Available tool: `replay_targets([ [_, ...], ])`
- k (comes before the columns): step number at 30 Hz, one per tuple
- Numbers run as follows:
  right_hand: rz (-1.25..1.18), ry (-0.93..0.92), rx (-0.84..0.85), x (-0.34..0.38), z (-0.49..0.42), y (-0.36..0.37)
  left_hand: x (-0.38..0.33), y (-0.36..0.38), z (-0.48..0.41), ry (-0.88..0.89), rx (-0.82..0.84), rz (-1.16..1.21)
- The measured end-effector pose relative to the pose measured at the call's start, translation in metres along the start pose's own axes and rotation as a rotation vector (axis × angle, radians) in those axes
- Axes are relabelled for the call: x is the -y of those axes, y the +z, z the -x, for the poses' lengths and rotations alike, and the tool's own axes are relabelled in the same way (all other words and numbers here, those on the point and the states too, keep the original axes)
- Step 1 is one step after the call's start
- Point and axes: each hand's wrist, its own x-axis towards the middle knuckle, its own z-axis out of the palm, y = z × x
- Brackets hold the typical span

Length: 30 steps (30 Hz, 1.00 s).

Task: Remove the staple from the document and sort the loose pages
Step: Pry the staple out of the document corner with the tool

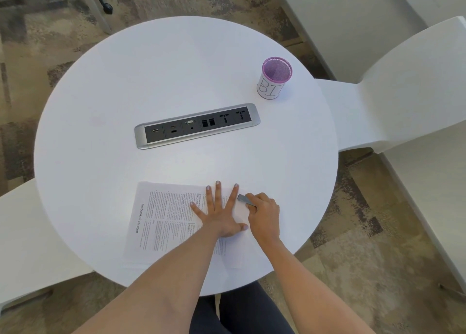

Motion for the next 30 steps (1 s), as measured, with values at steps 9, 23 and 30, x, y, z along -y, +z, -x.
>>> replay_targets([
  [9,0.021,0.012,-0.058,-0.001,0.001,0.000,0.000,0.000,0.000,0.000,0.008,-0.007],
  [23,0.051,0.018,-0.017,0.004,-0.008,0.001,0.001,0.001,0.000,-0.002,-0.016,-0.011],
  [30,-0.056,0.017,0.021,-0.003,-0.015,-0.002,0.001,0.001,0.001,0.004,-0.014,-0.005],
])
